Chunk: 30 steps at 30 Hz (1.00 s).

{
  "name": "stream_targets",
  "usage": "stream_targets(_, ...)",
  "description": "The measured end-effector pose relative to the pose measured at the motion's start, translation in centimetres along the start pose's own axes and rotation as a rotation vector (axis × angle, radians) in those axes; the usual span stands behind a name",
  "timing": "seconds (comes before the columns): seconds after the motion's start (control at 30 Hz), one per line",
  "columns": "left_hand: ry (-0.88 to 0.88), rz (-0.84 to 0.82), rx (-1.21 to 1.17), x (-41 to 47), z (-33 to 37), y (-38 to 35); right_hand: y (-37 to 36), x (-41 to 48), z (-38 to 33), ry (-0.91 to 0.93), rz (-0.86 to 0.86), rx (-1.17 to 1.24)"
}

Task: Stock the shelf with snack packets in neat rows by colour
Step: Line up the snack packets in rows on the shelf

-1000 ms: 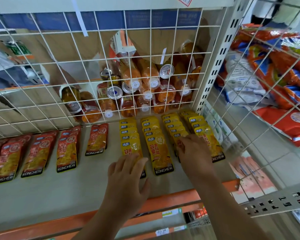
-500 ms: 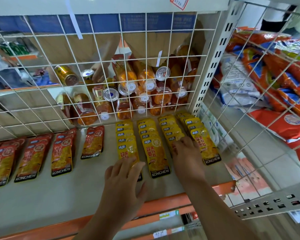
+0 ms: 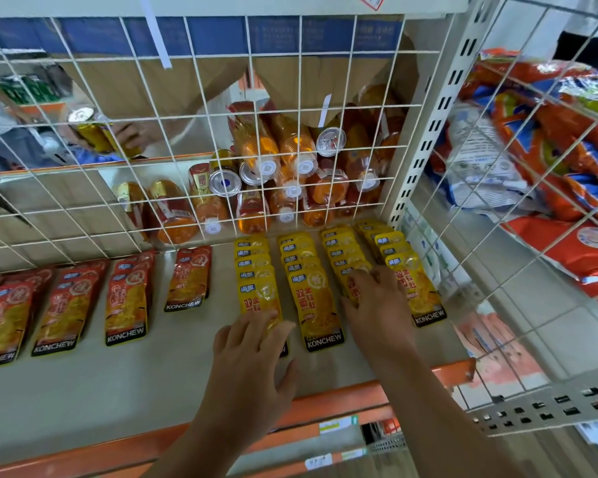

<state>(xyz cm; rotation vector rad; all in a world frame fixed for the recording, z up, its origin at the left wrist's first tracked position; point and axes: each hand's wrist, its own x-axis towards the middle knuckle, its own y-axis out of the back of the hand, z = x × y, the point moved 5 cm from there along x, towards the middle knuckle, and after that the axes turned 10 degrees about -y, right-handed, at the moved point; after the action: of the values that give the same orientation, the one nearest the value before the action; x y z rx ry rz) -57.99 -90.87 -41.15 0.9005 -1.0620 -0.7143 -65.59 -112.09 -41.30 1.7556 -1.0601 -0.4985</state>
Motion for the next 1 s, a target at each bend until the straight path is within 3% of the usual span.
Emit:
stream_targets(0.33, -0.096, 0.068, -0.044, -0.1, 0.1, -0.4, 3.2, 0.9, -0.1, -0.113, -0.109, 0.061)
stream_targets(0.5, -0.153, 0.017, -0.077, 1.7, 3.0, -2.0, 7.4, 4.4, -0.6, -0.052, -0.115, 0.023)
stream_targets(0.57, -0.154, -0.013, -0.096, 3.1, 4.7, -2.9, 7.6, 6.0, -0.8, -0.053, -0.203, -0.024)
stream_targets(0.67, -0.112, -0.079, -0.076, 5.7, 6.9, -4.6, 6.2, 8.4, -1.7, -0.038, -0.42, -0.15)
stream_targets(1.0, 0.062, -0.198, 0.032, 10.1, 9.2, -8.0, 2.8, 12.3, -3.0, 0.08, -0.514, -0.106)
